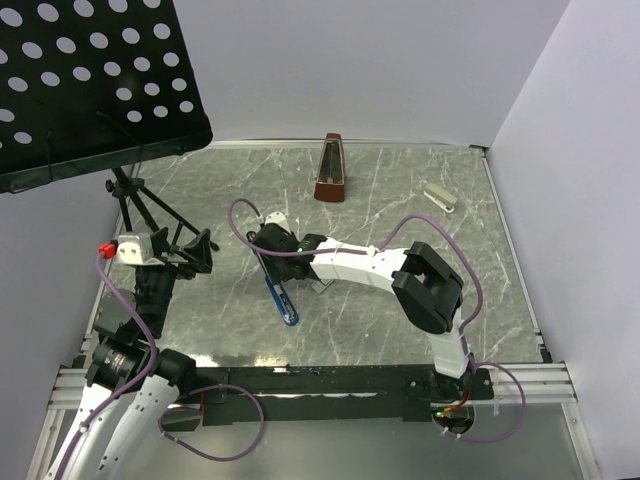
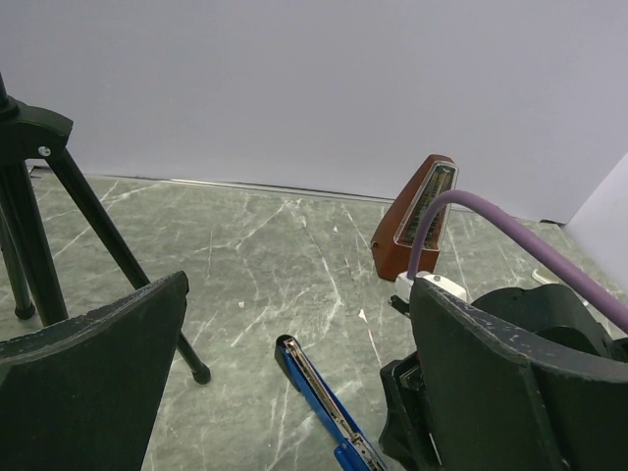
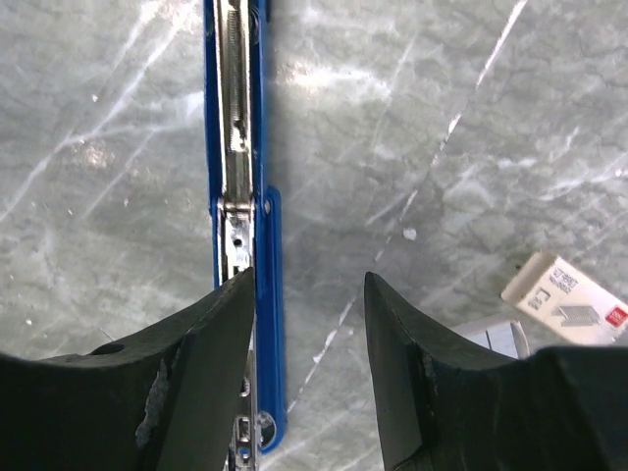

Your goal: Load the staples into the stapler

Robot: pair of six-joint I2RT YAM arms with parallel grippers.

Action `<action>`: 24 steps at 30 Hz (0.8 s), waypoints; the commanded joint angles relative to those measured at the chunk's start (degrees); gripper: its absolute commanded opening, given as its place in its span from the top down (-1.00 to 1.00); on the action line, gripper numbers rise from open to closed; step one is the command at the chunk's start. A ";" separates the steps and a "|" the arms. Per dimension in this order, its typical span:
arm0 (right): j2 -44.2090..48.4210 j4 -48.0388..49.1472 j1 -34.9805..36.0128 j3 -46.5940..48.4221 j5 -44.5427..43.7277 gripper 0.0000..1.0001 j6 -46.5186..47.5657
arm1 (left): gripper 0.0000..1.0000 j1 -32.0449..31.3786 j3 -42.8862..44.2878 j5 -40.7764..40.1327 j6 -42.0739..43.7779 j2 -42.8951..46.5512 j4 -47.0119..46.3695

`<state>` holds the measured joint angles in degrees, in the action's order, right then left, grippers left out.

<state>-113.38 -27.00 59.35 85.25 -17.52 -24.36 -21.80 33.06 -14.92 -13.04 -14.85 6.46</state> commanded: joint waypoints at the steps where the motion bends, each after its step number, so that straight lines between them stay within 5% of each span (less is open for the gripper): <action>1: -0.52 1.42 0.15 2.37 0.55 -0.12 1.42 | -0.99 -0.17 0.34 -0.29 -0.15 -0.53 -1.71; 24: -2.72 -1.29 0.06 3.08 3.02 -0.20 2.12 | -0.99 -0.17 0.25 -0.11 -0.15 -0.44 -1.80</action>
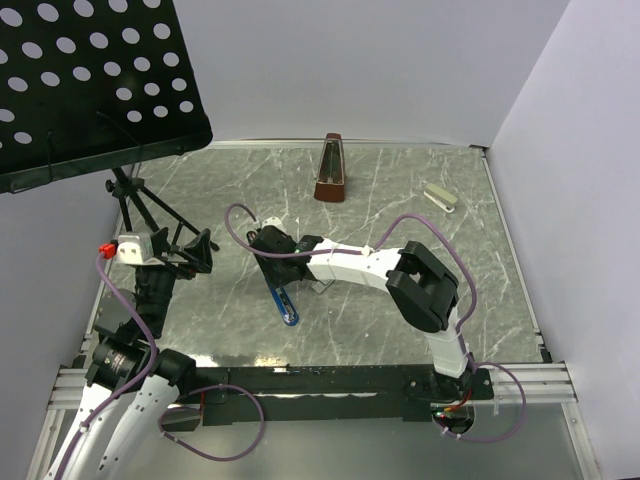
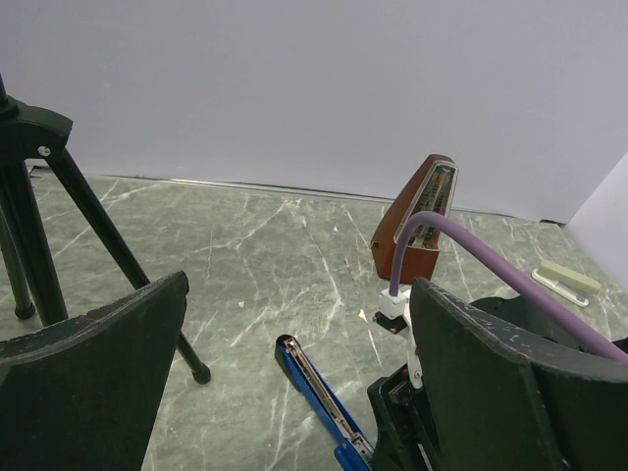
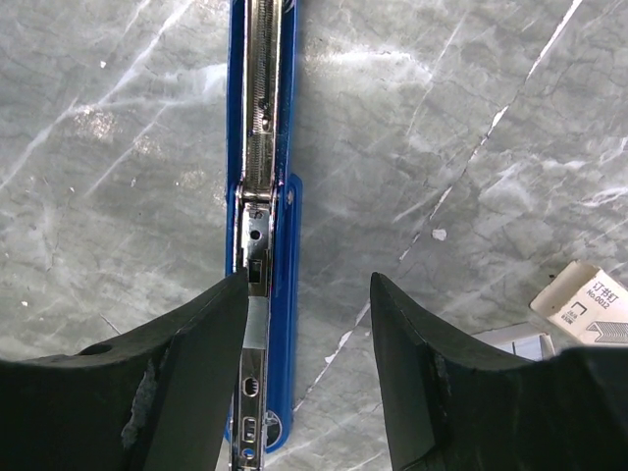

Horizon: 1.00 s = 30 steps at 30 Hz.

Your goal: Load the staples into the stapler

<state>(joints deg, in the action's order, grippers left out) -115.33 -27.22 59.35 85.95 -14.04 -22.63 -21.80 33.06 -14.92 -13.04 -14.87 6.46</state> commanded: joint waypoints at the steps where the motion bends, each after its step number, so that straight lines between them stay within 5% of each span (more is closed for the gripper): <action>1: -0.86 -1.43 0.15 2.38 -0.46 -0.21 0.48 | -0.99 -0.17 0.25 -0.11 -0.06 -0.42 -1.71; 30: 1.86 -6.53 0.15 -1.14 3.41 -0.22 1.80 | -0.99 -0.17 0.16 0.33 -0.15 -0.86 -1.89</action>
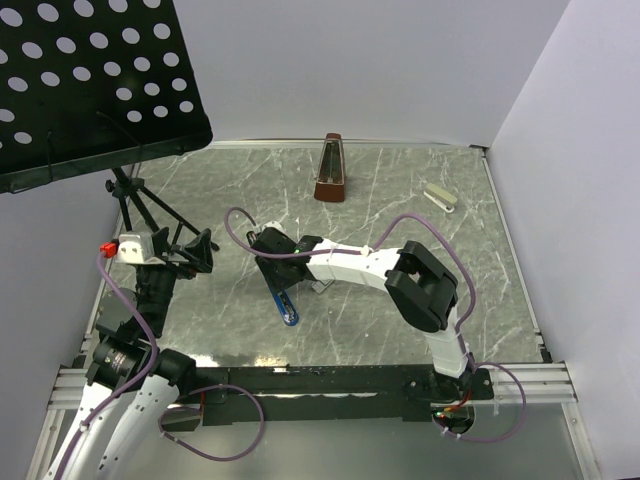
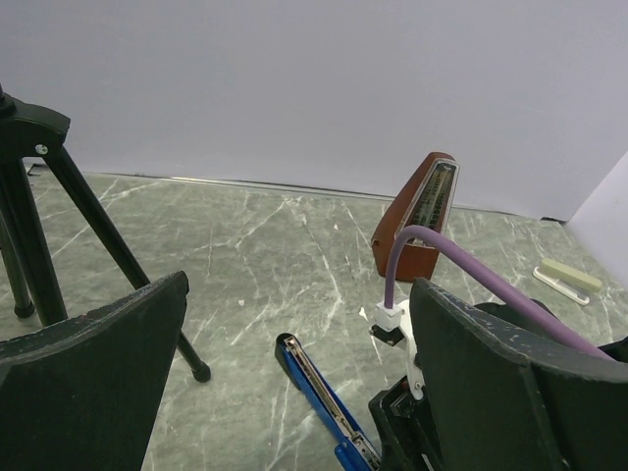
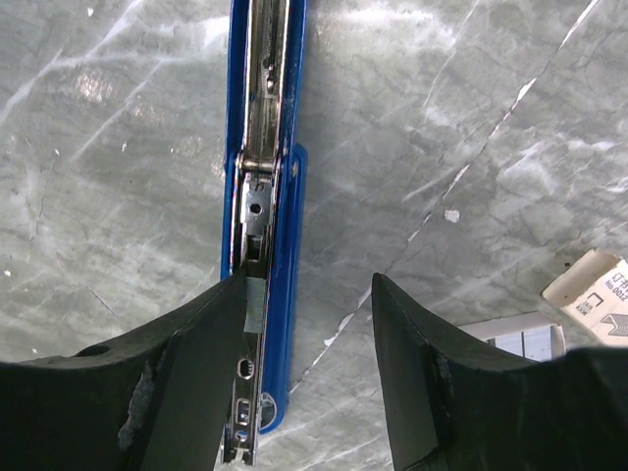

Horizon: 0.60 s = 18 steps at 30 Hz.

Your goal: Load the staples into the stapler

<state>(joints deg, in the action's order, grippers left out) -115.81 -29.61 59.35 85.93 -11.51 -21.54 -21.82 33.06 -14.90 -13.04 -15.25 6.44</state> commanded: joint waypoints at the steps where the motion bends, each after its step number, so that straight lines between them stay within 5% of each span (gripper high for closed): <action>1: 2.60 -4.58 0.15 -1.64 1.13 -0.22 0.71 | -0.99 -0.15 0.16 0.39 -0.15 -0.57 -1.87; 18: 7.87 -5.73 1.64 -5.34 0.53 -0.22 0.53 | -0.99 -0.15 0.16 0.39 -0.15 -0.66 -1.95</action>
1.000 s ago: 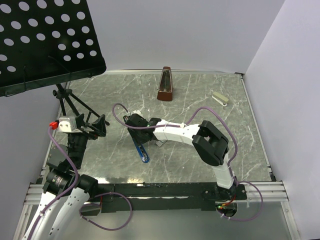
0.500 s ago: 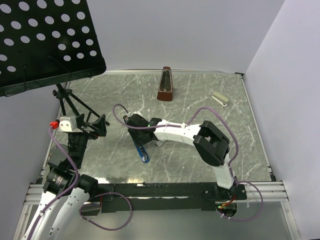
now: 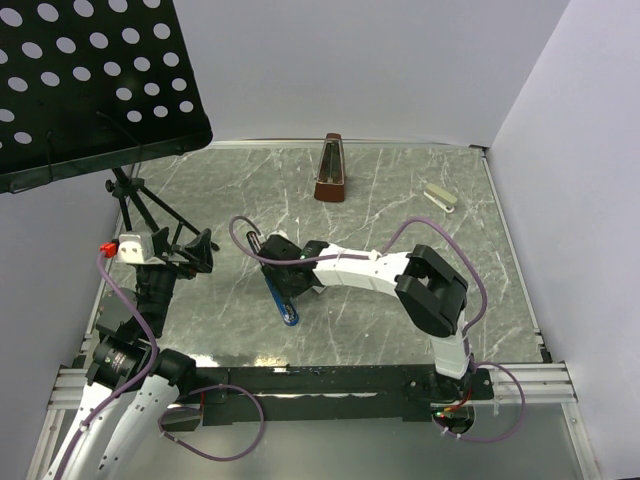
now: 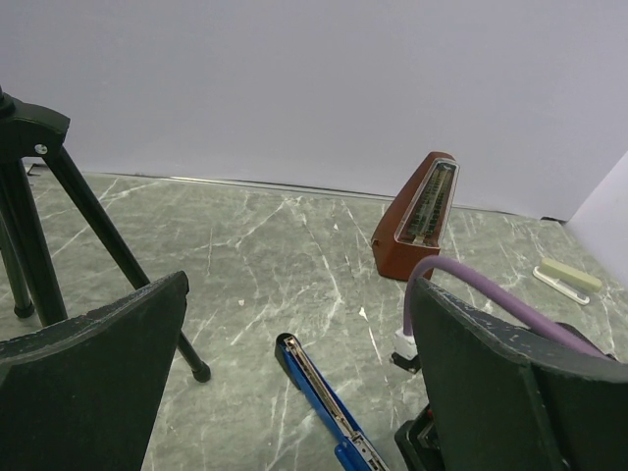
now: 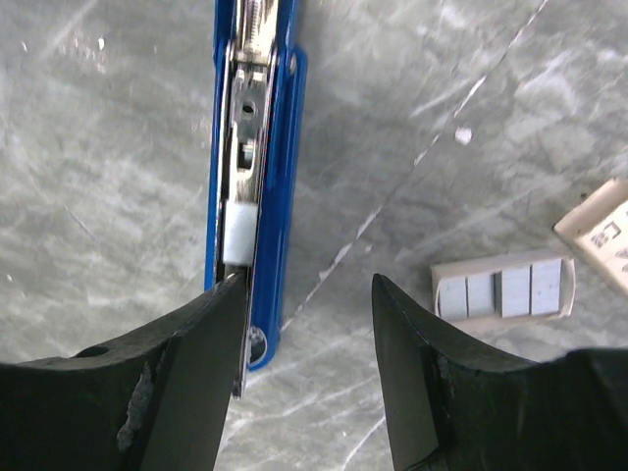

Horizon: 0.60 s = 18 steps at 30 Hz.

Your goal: Load the staples into the stapler

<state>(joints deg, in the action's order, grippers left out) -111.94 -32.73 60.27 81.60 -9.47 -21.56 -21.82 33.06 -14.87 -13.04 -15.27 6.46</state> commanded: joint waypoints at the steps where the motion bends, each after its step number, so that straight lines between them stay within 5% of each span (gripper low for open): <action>1: 4.10 -2.51 0.64 -0.57 -2.03 -0.22 0.47 | -0.99 -0.15 0.16 0.28 -0.23 -0.64 -1.89; 18: -0.91 0.65 -1.21 7.25 -5.56 -0.22 2.05 | -0.99 -0.15 0.16 0.02 -0.06 -0.64 -1.89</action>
<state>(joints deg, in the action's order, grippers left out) -111.63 -32.97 59.79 85.93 -13.98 -20.25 -21.82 33.06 -14.90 -13.04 -15.51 6.46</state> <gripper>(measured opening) 0.611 0.995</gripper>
